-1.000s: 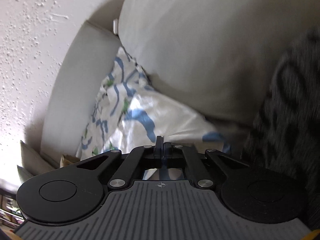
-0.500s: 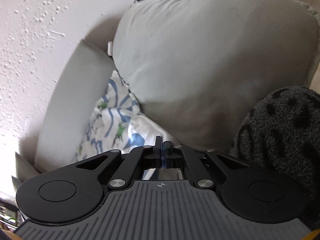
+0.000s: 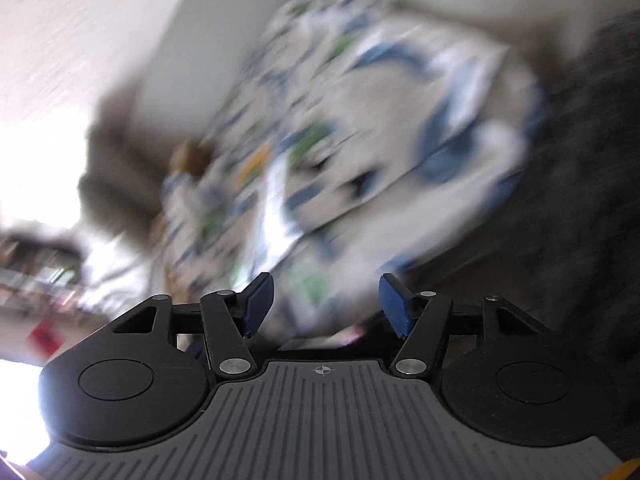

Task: Fold clothes

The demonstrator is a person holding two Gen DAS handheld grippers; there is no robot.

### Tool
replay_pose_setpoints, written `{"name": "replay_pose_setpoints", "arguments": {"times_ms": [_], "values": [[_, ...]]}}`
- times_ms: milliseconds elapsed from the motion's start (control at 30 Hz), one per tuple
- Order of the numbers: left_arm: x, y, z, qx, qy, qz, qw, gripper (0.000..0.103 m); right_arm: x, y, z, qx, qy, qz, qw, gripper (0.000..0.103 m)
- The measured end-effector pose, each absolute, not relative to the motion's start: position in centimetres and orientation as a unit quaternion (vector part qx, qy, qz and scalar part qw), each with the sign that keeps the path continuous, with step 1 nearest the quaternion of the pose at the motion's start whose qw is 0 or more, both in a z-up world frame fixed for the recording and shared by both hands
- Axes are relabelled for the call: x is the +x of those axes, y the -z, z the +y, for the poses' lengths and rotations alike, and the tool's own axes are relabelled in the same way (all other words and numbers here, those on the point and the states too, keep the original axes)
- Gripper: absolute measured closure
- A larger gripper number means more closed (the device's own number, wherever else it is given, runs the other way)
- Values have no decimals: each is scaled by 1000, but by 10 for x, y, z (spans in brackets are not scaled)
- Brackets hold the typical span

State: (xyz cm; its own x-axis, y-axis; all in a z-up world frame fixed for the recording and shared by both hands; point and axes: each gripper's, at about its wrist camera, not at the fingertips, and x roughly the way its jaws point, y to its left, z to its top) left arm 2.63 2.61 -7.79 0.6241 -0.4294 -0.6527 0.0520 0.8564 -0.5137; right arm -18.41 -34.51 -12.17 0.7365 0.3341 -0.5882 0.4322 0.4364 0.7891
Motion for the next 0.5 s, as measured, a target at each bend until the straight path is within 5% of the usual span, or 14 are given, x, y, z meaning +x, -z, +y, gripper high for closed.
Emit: {"name": "replay_pose_setpoints", "arguments": {"times_ms": [233,500], "values": [[112,72,76,-288,128,386,867,48,-162,79,-299,467,-117,331,811,39],[228,132,100,-431,120,386,807,55,-169,57,-280,439,-111,294,841,39]]}}
